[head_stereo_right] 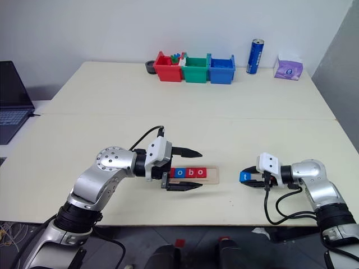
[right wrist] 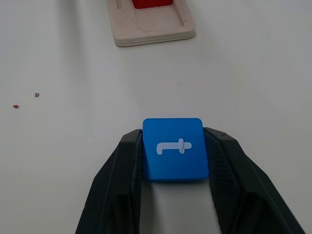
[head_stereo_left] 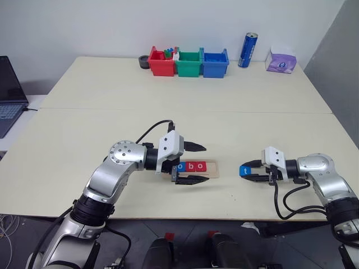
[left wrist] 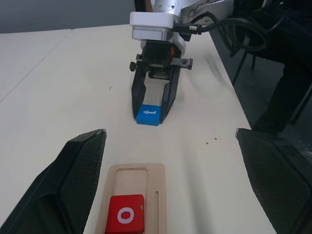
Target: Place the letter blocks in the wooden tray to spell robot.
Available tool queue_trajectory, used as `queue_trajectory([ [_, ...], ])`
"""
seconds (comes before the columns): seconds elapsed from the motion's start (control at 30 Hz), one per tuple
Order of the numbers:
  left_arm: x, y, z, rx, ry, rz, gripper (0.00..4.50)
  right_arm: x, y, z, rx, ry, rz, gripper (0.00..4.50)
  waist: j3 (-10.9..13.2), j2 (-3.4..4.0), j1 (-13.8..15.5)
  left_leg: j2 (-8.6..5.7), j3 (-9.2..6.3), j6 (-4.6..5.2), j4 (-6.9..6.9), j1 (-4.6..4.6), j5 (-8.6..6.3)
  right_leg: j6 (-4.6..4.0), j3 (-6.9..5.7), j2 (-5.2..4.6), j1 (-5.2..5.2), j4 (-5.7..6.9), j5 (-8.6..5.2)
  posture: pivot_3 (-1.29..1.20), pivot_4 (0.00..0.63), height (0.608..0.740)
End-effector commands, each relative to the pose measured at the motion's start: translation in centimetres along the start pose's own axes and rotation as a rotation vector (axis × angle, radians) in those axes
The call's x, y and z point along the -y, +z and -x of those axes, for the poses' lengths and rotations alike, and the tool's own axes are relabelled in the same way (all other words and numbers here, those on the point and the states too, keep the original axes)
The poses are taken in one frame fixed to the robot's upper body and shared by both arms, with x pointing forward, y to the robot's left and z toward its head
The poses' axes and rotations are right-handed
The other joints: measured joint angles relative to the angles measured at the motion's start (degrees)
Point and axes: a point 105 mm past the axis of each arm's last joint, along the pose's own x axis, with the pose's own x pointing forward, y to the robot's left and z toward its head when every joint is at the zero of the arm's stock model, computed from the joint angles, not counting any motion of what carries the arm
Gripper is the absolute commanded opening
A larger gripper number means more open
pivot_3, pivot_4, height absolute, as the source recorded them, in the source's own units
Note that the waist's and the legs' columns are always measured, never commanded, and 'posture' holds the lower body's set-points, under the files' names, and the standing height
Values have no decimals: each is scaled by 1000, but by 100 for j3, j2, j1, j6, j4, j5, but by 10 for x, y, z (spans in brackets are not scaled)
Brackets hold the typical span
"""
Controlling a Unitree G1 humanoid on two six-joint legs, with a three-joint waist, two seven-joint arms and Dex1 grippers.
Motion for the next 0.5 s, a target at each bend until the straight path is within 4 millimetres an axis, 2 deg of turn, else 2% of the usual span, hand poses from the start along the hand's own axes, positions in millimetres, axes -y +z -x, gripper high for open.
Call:
queue_trajectory([
  [0.03, -3, 7, 4, 15, 6, -43, 4500, 7, 11, 4, 11, -30, -5, 1465, 0, 0, 0, 0, 0, 0, 0, 0, 0, 0, 0, 0, 0, 0, 0, 0, 150, 740],
  [0.13, -8, 6, 15, 8, 29, -40, 4500, 10, 37, -5, 80, -30, 15, 1465, 0, 1, -12, 2, -2, 0, 0, -1, 0, 0, 0, 1, -1, 1, 0, 0, 150, 740],
  [0.27, -14, -5, 48, -54, 56, -28, 4500, 4, 84, -34, 199, 25, 50, 1465, 5, 9, -101, 13, -8, 0, -7, 2, 0, -5, 2, 15, -10, 6, 2, 0, 150, 740],
  [0.37, -18, -12, 63, -83, 74, -15, 4500, 1, 98, -49, 226, 59, 59, 1465, 8, 13, -91, 16, -13, 0, -9, -1, 0, -8, -4, 19, -11, 6, 2, 0, 150, 740],
  [0.5, -20, -20, 73, -115, 79, -15, 4500, 0, 100, -65, 222, 92, 71, 1465, 8, 12, 6, 8, -7, 0, -8, -8, 0, -8, -14, 9, -11, 0, 2, 0, 150, 740],
])
